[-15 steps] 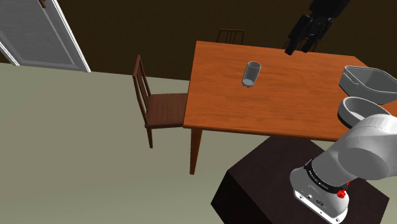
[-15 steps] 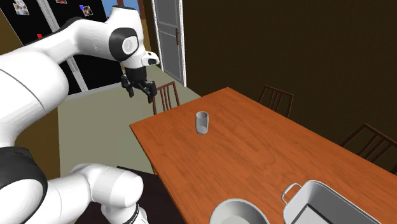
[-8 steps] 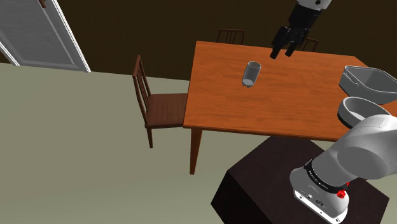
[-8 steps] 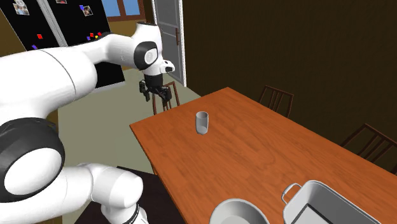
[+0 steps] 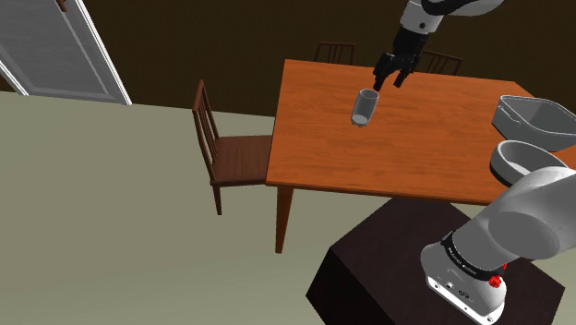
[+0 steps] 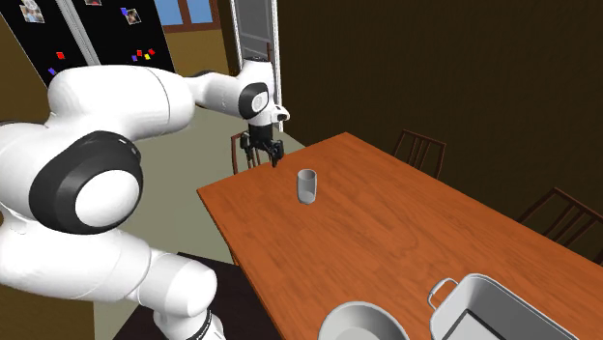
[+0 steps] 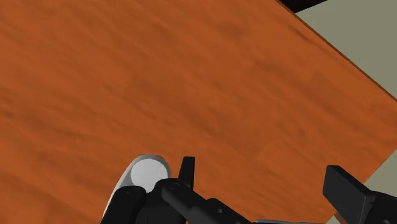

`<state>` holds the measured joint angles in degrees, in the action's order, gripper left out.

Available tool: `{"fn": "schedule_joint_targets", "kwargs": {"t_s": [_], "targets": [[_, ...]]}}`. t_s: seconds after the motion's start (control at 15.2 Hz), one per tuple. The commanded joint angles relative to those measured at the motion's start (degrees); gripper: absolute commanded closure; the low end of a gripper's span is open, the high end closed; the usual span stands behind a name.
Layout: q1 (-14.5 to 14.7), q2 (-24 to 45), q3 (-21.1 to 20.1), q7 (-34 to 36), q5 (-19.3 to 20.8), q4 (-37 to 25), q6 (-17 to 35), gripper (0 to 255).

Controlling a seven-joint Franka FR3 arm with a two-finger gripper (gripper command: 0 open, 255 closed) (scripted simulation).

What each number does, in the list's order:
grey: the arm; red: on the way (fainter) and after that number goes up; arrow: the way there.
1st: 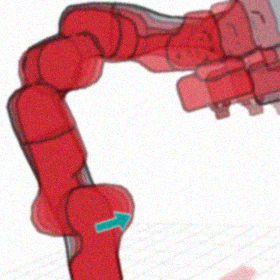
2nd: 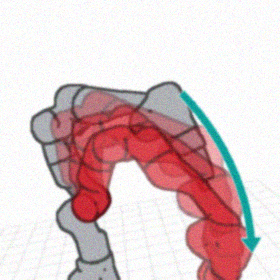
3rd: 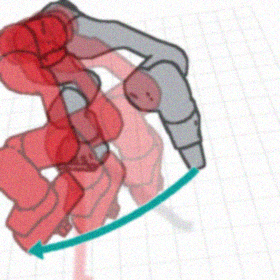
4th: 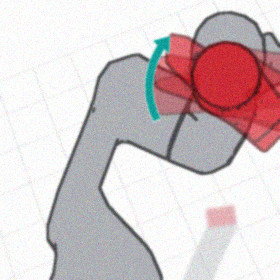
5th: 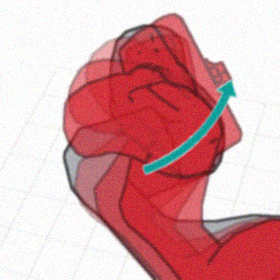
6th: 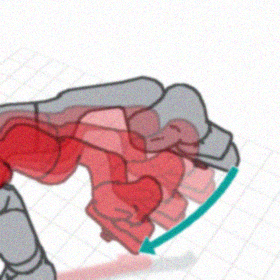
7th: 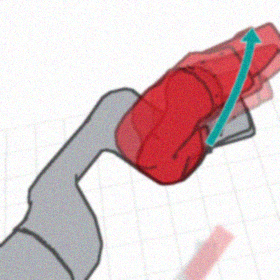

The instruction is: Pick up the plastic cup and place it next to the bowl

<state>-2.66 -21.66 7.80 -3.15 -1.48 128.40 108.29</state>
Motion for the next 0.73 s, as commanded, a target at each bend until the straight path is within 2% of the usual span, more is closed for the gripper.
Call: {"fn": "schedule_joint_targets", "kwargs": {"t_s": [0.0,0.66], "targets": [[-0.26,4.27,0.88,-1.14,0.08,-1.92,2.15,0],[-2.06,24.93,4.11,-6.57,-1.68,-13.49,9.92,0]]}}
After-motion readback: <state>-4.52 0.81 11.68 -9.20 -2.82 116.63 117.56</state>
